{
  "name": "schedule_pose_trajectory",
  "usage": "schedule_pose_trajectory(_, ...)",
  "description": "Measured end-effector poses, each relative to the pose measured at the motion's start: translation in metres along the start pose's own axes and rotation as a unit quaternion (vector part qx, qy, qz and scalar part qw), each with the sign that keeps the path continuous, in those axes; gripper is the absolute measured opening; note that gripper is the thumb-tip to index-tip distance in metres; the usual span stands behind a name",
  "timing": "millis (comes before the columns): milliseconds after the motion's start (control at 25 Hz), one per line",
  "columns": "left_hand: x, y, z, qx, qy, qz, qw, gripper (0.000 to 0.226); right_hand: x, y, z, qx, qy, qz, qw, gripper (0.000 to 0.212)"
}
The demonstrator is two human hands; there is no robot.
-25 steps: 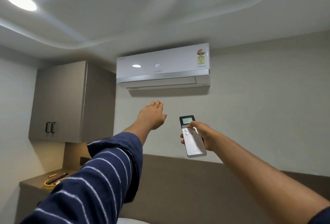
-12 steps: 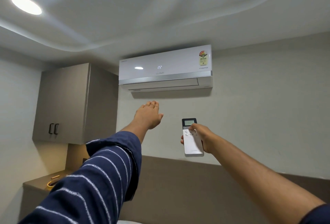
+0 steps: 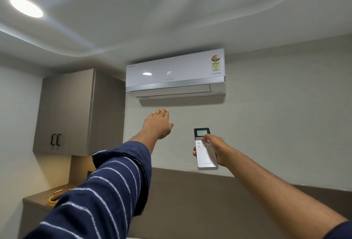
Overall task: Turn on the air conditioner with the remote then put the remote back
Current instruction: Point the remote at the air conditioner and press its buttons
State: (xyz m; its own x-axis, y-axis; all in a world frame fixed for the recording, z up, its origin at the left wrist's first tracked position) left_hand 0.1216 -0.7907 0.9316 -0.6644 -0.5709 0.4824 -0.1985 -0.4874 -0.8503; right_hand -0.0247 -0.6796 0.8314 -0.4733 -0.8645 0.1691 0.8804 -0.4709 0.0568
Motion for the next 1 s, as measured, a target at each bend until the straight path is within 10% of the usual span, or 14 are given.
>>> schedule_pose_trajectory(1000,-0.0014,0.0091,0.0059,-0.001,-0.015,0.018,1.000,0.066,-0.0001,0.0004,-0.0095,0.012,0.010,0.022,1.000,0.014)
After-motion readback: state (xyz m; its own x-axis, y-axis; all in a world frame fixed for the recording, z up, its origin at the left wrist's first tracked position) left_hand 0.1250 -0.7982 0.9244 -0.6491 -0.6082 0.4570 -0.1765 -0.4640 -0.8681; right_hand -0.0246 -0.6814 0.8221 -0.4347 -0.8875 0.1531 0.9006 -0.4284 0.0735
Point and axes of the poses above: each hand's wrist, its own x-axis towards the middle knuckle, its own y-axis out of the palm, z = x × y, the point moved 9 cm from there along x, towards the middle knuckle, and after that the axes turned 9 degrees about z, right-handed, at the moved point
